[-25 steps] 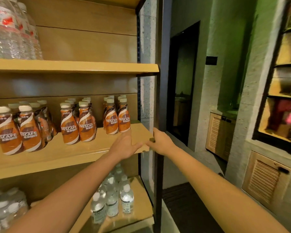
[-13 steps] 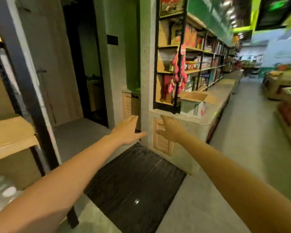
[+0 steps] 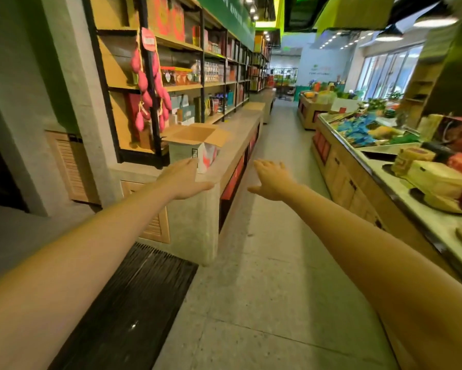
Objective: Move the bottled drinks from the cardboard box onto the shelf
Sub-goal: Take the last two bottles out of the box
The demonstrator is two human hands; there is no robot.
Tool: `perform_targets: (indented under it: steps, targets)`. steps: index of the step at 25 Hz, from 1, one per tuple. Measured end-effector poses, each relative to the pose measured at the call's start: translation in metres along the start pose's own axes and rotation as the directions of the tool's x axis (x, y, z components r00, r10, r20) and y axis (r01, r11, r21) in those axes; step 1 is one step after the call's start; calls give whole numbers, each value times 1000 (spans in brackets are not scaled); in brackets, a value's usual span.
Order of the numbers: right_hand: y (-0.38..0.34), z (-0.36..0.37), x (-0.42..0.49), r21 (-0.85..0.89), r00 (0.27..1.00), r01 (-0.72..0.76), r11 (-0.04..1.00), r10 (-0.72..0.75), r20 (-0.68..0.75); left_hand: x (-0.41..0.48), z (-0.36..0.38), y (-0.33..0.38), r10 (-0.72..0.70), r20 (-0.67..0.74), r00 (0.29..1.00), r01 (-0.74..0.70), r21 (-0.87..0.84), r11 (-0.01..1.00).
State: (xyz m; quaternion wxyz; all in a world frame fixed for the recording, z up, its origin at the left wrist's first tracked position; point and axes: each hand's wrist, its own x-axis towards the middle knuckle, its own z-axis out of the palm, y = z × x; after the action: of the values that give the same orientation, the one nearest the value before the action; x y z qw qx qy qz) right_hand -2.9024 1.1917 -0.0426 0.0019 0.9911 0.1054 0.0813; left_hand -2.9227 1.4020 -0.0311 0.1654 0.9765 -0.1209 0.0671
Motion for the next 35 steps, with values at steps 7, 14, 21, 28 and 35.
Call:
perform_targets:
  steps: [7,14,21,28,35]
  targets:
    - [119,41,108,-53,997,-39,998,42,57,175,73,40,56,49,997,-60,76,995]
    - [202,81,292,-101,997,-52,994,57,47,398,132,26,117,106,987,-130,120,984]
    - [292,113,473,-107,995,-83,991,89,53,611,161,18,206,115,972,-226,195,954]
    - [384,170,647,-106,994,-60,993,68,82,797,214,1,171,72,983,-184,258,948]
    - [465,184,885,-135,992,120,984,-116,40,1011,227,-24,-21,-22,1000,25,207,978]
